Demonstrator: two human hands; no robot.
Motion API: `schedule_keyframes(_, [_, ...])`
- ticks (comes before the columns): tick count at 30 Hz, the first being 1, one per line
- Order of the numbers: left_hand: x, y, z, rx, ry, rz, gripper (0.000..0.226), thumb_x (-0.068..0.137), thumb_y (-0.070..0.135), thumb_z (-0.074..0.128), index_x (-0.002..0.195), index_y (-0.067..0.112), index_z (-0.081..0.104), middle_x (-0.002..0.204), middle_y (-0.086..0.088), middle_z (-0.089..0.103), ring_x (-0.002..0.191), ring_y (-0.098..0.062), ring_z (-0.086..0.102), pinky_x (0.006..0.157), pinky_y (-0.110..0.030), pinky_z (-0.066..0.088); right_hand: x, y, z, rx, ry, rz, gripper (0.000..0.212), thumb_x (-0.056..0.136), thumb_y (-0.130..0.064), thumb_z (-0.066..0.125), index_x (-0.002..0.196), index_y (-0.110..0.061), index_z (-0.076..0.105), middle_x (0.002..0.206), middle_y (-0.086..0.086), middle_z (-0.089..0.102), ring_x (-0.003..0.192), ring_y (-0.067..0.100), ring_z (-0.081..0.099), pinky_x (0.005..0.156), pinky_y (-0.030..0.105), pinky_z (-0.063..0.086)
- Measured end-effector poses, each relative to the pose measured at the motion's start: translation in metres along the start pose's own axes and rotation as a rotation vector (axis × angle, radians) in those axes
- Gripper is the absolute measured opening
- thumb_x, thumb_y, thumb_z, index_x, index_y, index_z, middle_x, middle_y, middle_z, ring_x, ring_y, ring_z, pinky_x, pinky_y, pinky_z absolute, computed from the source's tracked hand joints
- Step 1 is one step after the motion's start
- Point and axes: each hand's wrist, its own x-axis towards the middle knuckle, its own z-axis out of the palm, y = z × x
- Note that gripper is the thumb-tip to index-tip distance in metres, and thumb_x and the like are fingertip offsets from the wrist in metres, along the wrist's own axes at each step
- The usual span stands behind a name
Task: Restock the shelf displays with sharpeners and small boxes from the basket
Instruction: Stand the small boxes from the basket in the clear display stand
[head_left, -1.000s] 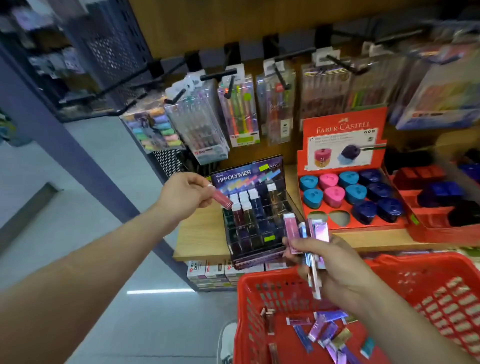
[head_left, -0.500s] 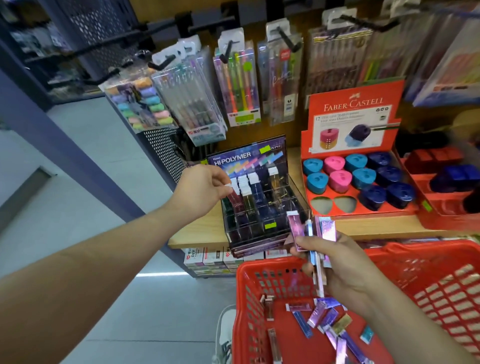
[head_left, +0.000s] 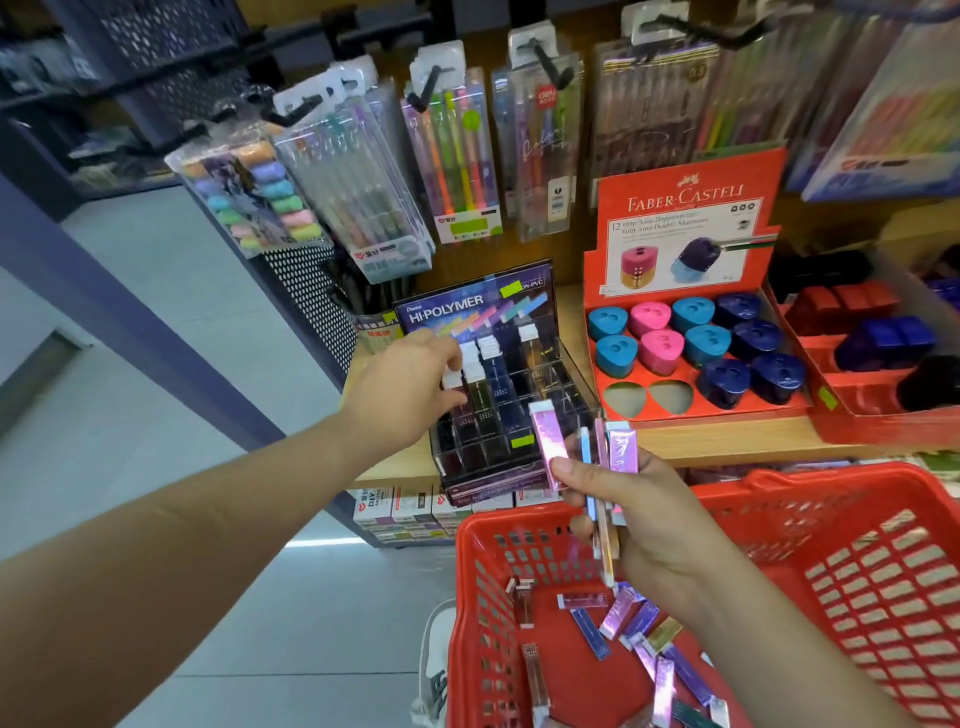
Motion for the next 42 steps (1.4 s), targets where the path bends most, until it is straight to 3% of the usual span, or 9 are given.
schedule_keyframes(5, [-0.005, 0.037, -0.045, -0.911, -0.446, -0.217, 0.024, 0.089, 0.027, 0.065, 0.096, 0.004, 0.071, 0.077, -0.007, 0.067, 0.062, -0.011, 0.059, 0.058, -0.021, 0.052, -0.003, -0.002, 0.002, -0.065, 0.013, -0.039, 0.018, 0.074, -0.003, 0.077, 0.082, -0.014, 0.066, 0.061, -0.001, 0.062, 0.047, 0.007, 0.053, 0.041, 0.020, 0.041])
schedule_keyframes(8, [-0.012, 0.052, -0.052, -0.908, -0.552, -0.104, 0.017, 0.086, 0.018, 0.068, 0.096, 0.005, 0.073, 0.074, -0.005, 0.069, 0.063, -0.009, 0.062, 0.061, -0.018, 0.052, -0.005, -0.003, 0.005, -0.108, 0.000, -0.065, 0.016, 0.077, 0.000, 0.075, 0.082, -0.011, 0.064, 0.061, -0.002, 0.065, 0.046, 0.006, 0.054, 0.039, 0.018, 0.039])
schedule_keyframes(12, [-0.009, 0.049, -0.059, -0.933, -0.400, -0.169, 0.010, 0.081, 0.003, 0.072, 0.090, 0.002, 0.073, 0.070, -0.009, 0.072, 0.060, -0.011, 0.066, 0.059, -0.017, 0.055, -0.003, -0.003, 0.002, 0.047, -0.017, 0.020, 0.019, 0.081, -0.009, 0.072, 0.099, -0.006, 0.066, 0.068, 0.004, 0.064, 0.054, 0.010, 0.053, 0.042, 0.021, 0.043])
schedule_keyframes(16, [0.002, 0.019, -0.069, -0.701, -0.108, -0.210, 0.010, 0.079, 0.009, 0.076, 0.089, 0.011, 0.075, 0.069, -0.002, 0.073, 0.064, -0.012, 0.071, 0.060, -0.015, 0.054, -0.002, -0.003, -0.008, 0.465, -0.101, 0.210, 0.022, 0.082, -0.007, 0.061, 0.103, -0.008, 0.062, 0.082, 0.009, 0.062, 0.065, 0.016, 0.057, 0.046, 0.022, 0.046])
schedule_keyframes(19, [0.003, 0.006, -0.060, -0.489, -0.069, -0.177, 0.009, 0.080, 0.014, 0.076, 0.089, 0.016, 0.076, 0.072, 0.003, 0.073, 0.065, -0.008, 0.070, 0.066, -0.016, 0.054, 0.000, 0.000, -0.012, 0.584, -0.092, 0.261, 0.026, 0.079, -0.001, 0.055, 0.104, -0.008, 0.059, 0.087, 0.011, 0.062, 0.068, 0.018, 0.060, 0.047, 0.022, 0.049])
schedule_keyframes(22, [-0.002, 0.004, -0.044, -0.259, -0.064, -0.087, 0.014, 0.083, 0.019, 0.074, 0.096, 0.016, 0.075, 0.084, 0.003, 0.073, 0.071, -0.006, 0.064, 0.077, -0.019, 0.049, 0.001, 0.000, -0.012, 0.598, -0.084, 0.294, 0.018, 0.080, -0.002, 0.058, 0.098, -0.004, 0.059, 0.083, 0.010, 0.062, 0.063, 0.014, 0.060, 0.041, 0.017, 0.046])
schedule_keyframes(29, [-0.003, -0.003, -0.032, -0.169, -0.001, -0.042, 0.016, 0.088, 0.021, 0.069, 0.101, 0.013, 0.073, 0.092, -0.001, 0.073, 0.085, -0.014, 0.066, 0.086, -0.028, 0.051, 0.002, 0.004, -0.011, 0.512, -0.055, 0.258, 0.024, 0.084, -0.012, 0.063, 0.107, -0.005, 0.060, 0.080, 0.007, 0.061, 0.058, 0.011, 0.057, 0.037, 0.014, 0.041])
schedule_keyframes(37, [0.001, -0.006, -0.027, -0.050, -0.050, 0.051, 0.017, 0.093, 0.022, 0.061, 0.103, 0.014, 0.071, 0.096, -0.001, 0.071, 0.089, -0.020, 0.064, 0.081, -0.027, 0.047, 0.002, 0.002, -0.010, 0.518, -0.045, 0.225, 0.019, 0.069, -0.001, 0.064, 0.088, 0.000, 0.059, 0.079, 0.012, 0.059, 0.063, 0.013, 0.054, 0.036, 0.014, 0.041])
schedule_keyframes(42, [0.002, -0.008, -0.006, 0.073, 0.018, 0.134, 0.019, 0.093, 0.028, 0.058, 0.104, 0.017, 0.069, 0.101, -0.002, 0.065, 0.094, -0.026, 0.061, 0.085, -0.045, 0.050, 0.001, 0.001, -0.008, 0.497, -0.041, 0.190, 0.035, 0.069, -0.002, 0.070, 0.103, -0.001, 0.060, 0.093, 0.016, 0.059, 0.066, 0.014, 0.064, 0.037, 0.013, 0.042])
